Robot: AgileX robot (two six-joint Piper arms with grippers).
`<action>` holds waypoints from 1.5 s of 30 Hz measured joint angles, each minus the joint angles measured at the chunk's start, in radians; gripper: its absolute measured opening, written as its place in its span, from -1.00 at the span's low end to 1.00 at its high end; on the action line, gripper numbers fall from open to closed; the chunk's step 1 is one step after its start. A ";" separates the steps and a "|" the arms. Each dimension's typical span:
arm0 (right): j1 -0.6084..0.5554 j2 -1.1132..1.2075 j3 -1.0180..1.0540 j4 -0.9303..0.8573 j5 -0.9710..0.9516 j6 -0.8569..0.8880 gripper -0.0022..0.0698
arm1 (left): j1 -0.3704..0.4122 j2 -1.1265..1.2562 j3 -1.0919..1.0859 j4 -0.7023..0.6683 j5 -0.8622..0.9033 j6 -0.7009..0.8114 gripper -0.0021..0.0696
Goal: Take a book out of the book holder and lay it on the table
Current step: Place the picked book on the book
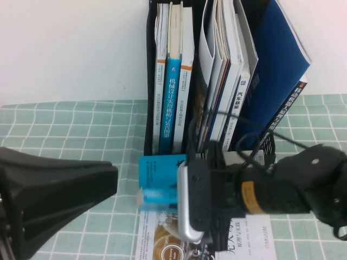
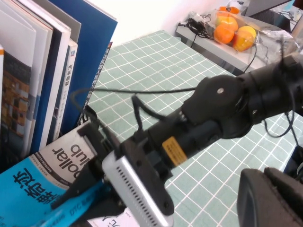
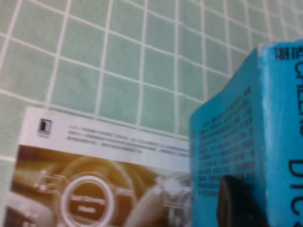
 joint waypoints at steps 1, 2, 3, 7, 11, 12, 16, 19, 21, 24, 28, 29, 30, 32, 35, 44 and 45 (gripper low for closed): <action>0.007 0.012 0.000 0.000 -0.004 0.015 -0.39 | 0.000 0.000 0.000 0.000 0.000 0.000 -0.95; 0.011 0.020 0.000 0.001 -0.010 0.030 -0.39 | 0.000 0.000 0.000 0.000 0.000 0.000 -0.95; 0.014 0.026 0.000 0.001 -0.013 0.039 -0.39 | 0.000 0.000 0.000 0.000 0.000 0.000 -0.95; 0.018 0.057 0.000 0.002 -0.031 0.070 -0.39 | 0.000 0.000 0.000 0.000 0.000 0.000 -0.95; 0.018 0.095 0.000 0.002 -0.050 0.116 -0.39 | 0.000 0.000 0.000 -0.010 0.000 0.000 -0.95; 0.018 0.101 0.000 0.002 -0.058 0.121 -0.39 | 0.000 0.000 0.000 -0.019 0.000 0.000 -0.95; 0.018 0.125 0.000 0.002 -0.096 0.137 -0.39 | 0.000 0.000 0.000 -0.037 0.009 0.000 -0.95; 0.018 0.152 0.000 0.002 -0.104 0.177 -0.39 | 0.000 0.000 0.000 -0.039 0.020 0.009 -0.95; 0.018 0.168 -0.002 0.002 -0.105 0.208 -0.39 | 0.000 0.000 0.000 -0.039 0.022 0.008 -0.95; 0.018 0.188 -0.006 0.002 -0.110 0.270 -0.34 | 0.000 0.000 0.000 -0.041 0.024 0.008 -0.95; 0.018 0.200 -0.010 0.002 -0.153 0.342 0.15 | 0.000 0.000 0.000 -0.041 0.042 0.008 -0.95; 0.018 0.204 -0.010 0.002 -0.175 0.355 0.29 | 0.000 0.000 0.000 -0.041 0.052 0.008 -0.95; 0.018 0.207 -0.010 0.002 -0.198 0.364 0.38 | 0.000 0.000 0.000 -0.041 0.059 0.008 -0.95; 0.018 0.207 -0.010 0.001 -0.254 0.378 0.52 | 0.000 0.000 0.000 -0.043 0.073 0.008 -0.95; 0.018 0.207 -0.010 0.001 -0.338 0.396 0.59 | 0.000 0.000 0.000 -0.046 0.090 0.011 -0.95; 0.018 0.175 -0.048 -0.012 -0.558 0.559 0.36 | 0.000 -0.018 0.028 -0.024 0.044 0.025 -0.95; 0.018 0.158 -0.060 -0.012 -0.558 0.563 0.22 | 0.000 -0.026 0.040 -0.014 0.024 0.025 -0.95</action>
